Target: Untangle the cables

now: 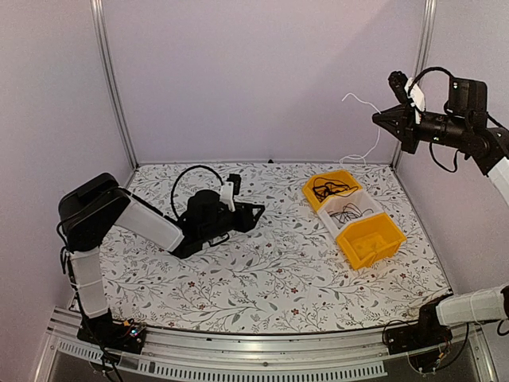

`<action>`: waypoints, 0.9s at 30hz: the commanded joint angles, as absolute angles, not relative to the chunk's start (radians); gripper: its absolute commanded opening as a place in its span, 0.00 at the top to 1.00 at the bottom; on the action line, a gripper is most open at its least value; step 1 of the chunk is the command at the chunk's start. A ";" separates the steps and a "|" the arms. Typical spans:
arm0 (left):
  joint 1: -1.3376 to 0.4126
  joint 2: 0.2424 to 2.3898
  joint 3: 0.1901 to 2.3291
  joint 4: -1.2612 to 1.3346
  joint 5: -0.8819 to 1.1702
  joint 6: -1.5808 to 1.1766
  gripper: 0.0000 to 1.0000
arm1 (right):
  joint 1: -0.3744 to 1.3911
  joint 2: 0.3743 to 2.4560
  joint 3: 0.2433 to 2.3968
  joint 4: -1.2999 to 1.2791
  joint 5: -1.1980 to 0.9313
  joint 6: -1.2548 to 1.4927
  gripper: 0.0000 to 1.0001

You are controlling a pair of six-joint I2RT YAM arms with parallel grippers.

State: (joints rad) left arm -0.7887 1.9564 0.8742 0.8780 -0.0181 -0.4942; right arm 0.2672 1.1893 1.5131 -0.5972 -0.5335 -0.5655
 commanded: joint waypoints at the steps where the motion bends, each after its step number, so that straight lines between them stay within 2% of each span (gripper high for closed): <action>1: -0.779 1.928 0.882 0.849 -0.042 -0.466 0.52 | 0.233 1.122 1.435 -0.555 -0.521 -0.562 1.00; 27: -0.754 1.976 0.931 0.782 -0.025 -0.491 0.52 | 0.167 0.900 1.149 -0.615 -0.361 -0.634 1.00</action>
State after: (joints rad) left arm -0.7700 1.9575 0.9089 0.7898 -0.0338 -0.4831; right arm 0.1757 0.9176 1.1797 -0.6010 -0.3847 -0.6243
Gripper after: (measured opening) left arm 0.480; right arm 0.019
